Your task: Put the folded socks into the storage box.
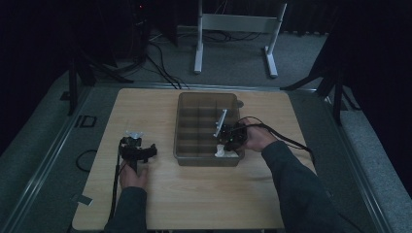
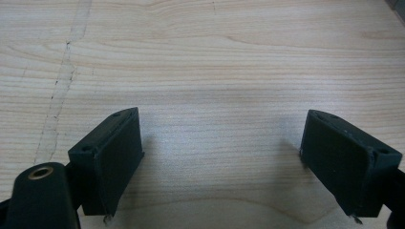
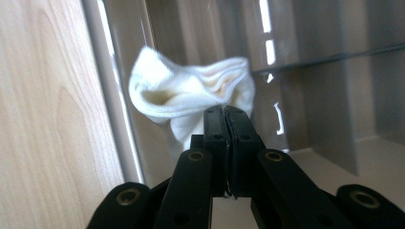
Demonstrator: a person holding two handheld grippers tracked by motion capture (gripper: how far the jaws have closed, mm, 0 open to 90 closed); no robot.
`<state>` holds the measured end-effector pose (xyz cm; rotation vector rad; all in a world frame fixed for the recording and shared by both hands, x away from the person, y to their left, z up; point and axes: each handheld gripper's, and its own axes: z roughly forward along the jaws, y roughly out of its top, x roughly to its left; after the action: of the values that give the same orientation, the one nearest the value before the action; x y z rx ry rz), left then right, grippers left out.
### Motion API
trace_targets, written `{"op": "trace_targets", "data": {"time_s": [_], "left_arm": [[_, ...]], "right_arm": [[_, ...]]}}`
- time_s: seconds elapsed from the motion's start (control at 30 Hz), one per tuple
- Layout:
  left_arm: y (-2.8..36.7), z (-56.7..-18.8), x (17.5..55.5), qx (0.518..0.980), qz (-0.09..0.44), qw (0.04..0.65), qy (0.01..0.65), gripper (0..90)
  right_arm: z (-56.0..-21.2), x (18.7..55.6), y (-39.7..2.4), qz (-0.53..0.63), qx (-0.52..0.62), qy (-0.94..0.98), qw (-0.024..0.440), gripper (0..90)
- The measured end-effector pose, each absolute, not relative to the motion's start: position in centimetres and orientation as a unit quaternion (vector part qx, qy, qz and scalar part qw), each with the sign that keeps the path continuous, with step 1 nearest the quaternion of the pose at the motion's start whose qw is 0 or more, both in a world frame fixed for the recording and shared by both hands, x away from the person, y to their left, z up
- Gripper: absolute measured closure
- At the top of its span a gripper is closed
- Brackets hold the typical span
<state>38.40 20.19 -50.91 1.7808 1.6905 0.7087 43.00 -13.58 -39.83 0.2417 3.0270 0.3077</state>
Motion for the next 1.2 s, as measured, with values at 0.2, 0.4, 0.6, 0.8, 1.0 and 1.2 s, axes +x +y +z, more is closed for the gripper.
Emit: {"op": "trace_targets", "data": {"time_s": [0.2,0.4,0.6,0.8,1.0,1.2], "left_arm": [[20.2,-50.9,38.4,0.667,0.265,0.289,0.633,14.5],[20.2,-50.9,38.4,0.667,0.265,0.289,0.633,14.5],[20.2,-50.9,38.4,0.667,0.265,0.289,0.633,14.5],[20.2,-50.9,38.4,0.666,0.266,0.29,0.634,14.5],[20.2,-50.9,38.4,0.666,0.266,0.29,0.634,14.5],[20.2,-50.9,38.4,0.667,0.265,0.289,0.634,14.5]], "right_arm": [[-39.0,42.7,-13.8,0.126,0.079,0.988,0.042,88.1],[-39.4,42.5,-13.3,0.128,0.073,0.988,0.041,87.9],[-39.9,42.4,-13.1,0.119,0.069,0.99,0.038,88.0],[-40.3,42.4,-12.9,0.111,0.066,0.991,0.035,88.6],[-40.6,42.4,-12.7,0.106,0.066,0.991,0.036,89.2],[-40.8,42.3,-12.6,0.101,0.067,0.992,0.036,89.8]]}}
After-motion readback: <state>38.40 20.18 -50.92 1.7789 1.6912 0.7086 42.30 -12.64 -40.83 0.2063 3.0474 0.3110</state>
